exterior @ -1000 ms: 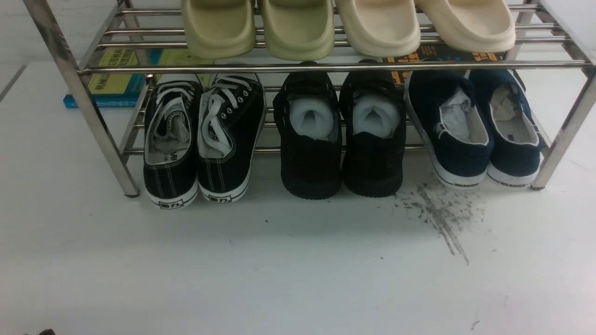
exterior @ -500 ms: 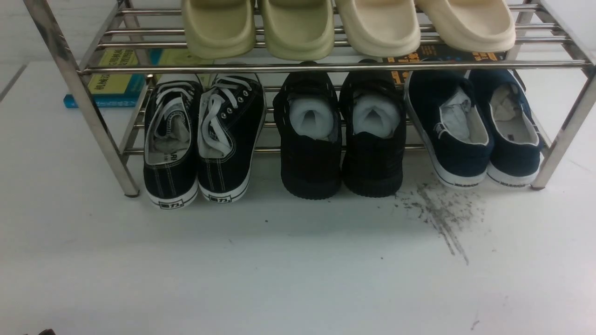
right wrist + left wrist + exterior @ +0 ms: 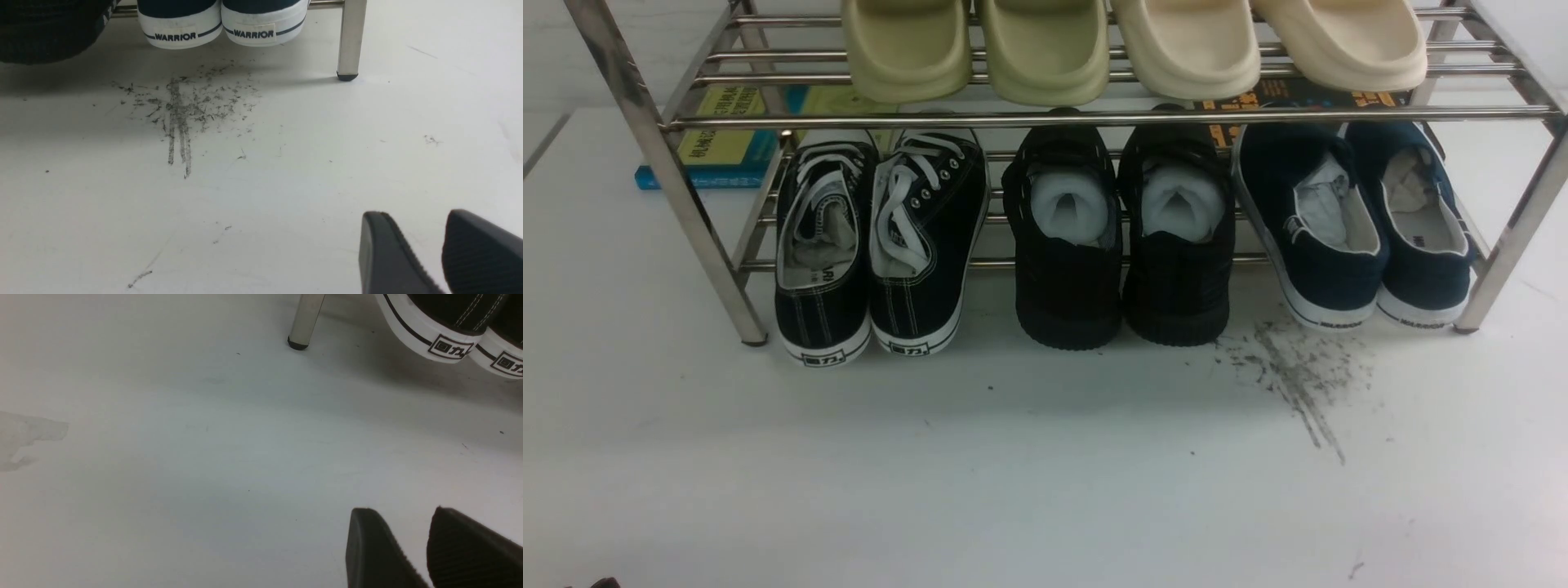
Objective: Take the shoes off the shelf with your hand on the white table.
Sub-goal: 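Reach toward the shoe rack and grasp a shoe on it with the right gripper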
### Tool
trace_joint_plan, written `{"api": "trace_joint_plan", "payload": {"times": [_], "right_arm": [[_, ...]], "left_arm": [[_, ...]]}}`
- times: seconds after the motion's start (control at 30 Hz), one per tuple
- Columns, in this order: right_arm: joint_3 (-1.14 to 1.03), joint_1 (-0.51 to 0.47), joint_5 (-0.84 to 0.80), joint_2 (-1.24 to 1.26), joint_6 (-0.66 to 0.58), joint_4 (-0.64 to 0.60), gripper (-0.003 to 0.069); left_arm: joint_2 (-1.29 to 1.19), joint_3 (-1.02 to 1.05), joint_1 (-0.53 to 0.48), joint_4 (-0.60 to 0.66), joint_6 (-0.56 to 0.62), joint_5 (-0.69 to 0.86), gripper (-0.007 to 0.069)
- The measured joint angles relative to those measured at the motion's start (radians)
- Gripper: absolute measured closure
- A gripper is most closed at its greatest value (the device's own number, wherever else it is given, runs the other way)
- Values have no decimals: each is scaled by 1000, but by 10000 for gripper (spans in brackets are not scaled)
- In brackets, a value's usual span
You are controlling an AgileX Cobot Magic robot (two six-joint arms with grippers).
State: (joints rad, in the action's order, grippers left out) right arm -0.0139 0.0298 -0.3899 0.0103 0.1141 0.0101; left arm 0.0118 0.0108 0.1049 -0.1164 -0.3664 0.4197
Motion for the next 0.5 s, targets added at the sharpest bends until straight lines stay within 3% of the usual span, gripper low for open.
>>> {"api": "trace_joint_plan", "payload": {"times": [0.3,0.4,0.43,0.5], "right_arm": [[0,0,8,0,4,4,421],[-1,0,19,0,58,-71,421],[-4,0,33,0,124,-189,421],[-6,0,41,0,203,-310,421]], "left_arm": [[0,0,0,0,0,0,384],[0,0,0,0,0,0,384],[0,0,0,0,0,0,384],[0,0,0,0,0,0,384]]}}
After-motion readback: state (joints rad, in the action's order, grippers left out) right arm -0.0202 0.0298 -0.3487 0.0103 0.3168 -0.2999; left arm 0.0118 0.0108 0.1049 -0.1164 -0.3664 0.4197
